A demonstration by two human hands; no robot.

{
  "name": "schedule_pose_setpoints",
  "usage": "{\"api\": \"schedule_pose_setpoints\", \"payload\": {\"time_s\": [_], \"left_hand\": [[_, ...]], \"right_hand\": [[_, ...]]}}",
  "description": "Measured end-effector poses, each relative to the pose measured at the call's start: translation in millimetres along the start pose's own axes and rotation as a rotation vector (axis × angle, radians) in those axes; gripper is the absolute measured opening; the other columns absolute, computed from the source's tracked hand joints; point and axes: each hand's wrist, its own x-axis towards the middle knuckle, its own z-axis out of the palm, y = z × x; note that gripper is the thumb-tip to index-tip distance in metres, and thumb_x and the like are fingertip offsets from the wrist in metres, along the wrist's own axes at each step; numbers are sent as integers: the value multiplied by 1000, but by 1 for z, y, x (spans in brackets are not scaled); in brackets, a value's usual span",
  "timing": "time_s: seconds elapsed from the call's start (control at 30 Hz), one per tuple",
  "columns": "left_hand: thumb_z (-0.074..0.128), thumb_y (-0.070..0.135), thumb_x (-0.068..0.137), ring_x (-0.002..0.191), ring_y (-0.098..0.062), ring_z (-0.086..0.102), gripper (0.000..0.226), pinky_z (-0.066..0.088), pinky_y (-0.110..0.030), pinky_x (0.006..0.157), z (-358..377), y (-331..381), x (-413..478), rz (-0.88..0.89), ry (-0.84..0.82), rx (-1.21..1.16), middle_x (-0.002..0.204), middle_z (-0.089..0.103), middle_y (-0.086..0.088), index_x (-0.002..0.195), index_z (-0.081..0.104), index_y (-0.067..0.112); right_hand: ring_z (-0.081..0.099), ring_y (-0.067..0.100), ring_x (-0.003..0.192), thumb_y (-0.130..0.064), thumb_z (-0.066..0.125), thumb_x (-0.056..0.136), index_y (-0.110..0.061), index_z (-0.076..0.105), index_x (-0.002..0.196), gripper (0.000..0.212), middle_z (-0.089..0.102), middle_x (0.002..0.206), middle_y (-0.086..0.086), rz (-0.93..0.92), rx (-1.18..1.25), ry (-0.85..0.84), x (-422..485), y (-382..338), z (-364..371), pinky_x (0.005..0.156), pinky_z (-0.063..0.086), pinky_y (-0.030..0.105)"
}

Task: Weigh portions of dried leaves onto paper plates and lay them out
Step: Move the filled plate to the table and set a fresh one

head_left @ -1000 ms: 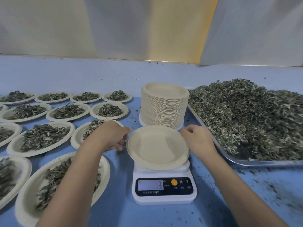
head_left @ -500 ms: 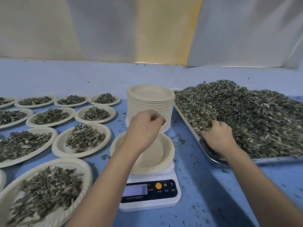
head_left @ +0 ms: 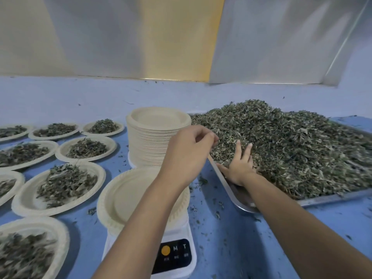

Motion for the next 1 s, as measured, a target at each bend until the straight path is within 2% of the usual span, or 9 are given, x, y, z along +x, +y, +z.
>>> {"api": "schedule_pose_setpoints", "payload": {"time_s": [0.1, 0.2, 0.27, 0.37, 0.43, 0.53, 0.67, 0.73, 1.0], "left_hand": [[52, 17, 93, 75, 0, 64, 22, 48, -15, 66, -1, -4, 2, -19, 1, -41, 79, 70, 9, 78, 68, 22], [51, 14, 94, 65, 7, 62, 21, 42, -5, 56, -1, -7, 4, -49, 14, -124, 77, 69, 8, 80, 68, 17], [51, 12, 94, 63, 7, 61, 22, 40, -4, 54, -1, -8, 4, -61, 20, -143, 75, 68, 7, 79, 67, 16], [52, 14, 93, 66, 1, 63, 21, 41, -5, 55, 0, -9, 4, -66, 19, -119, 75, 69, 8, 81, 68, 16], [52, 15, 92, 69, -2, 65, 20, 43, -7, 57, 0, -9, 4, -68, 18, -108, 76, 70, 8, 81, 69, 17], [52, 16, 92, 69, -6, 66, 20, 46, -12, 61, 0, -10, 4, -70, 15, -79, 76, 70, 7, 83, 70, 17], [52, 17, 92, 64, -2, 63, 20, 44, -14, 61, -2, -10, 3, -70, 19, -72, 76, 70, 9, 82, 69, 18], [52, 18, 92, 63, -1, 63, 21, 44, -14, 61, -3, -10, 3, -67, 21, -69, 76, 70, 9, 80, 68, 20], [51, 16, 93, 61, 0, 63, 22, 43, -18, 63, -4, -12, 4, -60, 18, -71, 72, 68, 11, 79, 67, 22]], "right_hand": [[12, 37, 142, -68, 45, 86, -31, -21, 148, 98, -17, 157, 16, -38, -74, 28, 9, -2, 2, 112, 18, 49], [24, 37, 135, -70, 41, 86, -26, 11, 150, 83, 25, 149, 19, -84, -204, 81, 14, 1, 2, 107, 26, 48], [30, 37, 131, -67, 43, 87, -22, 31, 141, 71, 34, 142, 17, -130, -235, 121, 13, 1, -1, 103, 32, 48], [39, 35, 124, -64, 45, 87, -23, 40, 131, 60, 45, 132, 14, -178, -180, 176, 10, -2, -4, 91, 41, 46], [44, 34, 119, -65, 44, 87, -24, 41, 129, 59, 47, 127, 12, -192, -178, 250, 6, -6, -6, 84, 43, 44], [36, 34, 126, -64, 44, 87, -29, 40, 136, 61, 37, 137, 12, -218, -241, 379, 5, -7, -7, 93, 39, 47], [21, 36, 137, -61, 35, 93, -39, 29, 144, 56, 17, 155, 6, -247, -249, 183, 7, -4, -3, 104, 30, 52], [30, 36, 133, -58, 33, 95, -36, 31, 143, 53, 27, 149, 9, -247, -234, 89, 7, -4, -2, 100, 34, 51], [42, 35, 117, -51, 35, 97, -31, 33, 133, 41, 36, 128, 11, -294, -243, 202, -5, -9, -6, 75, 39, 42]]}}
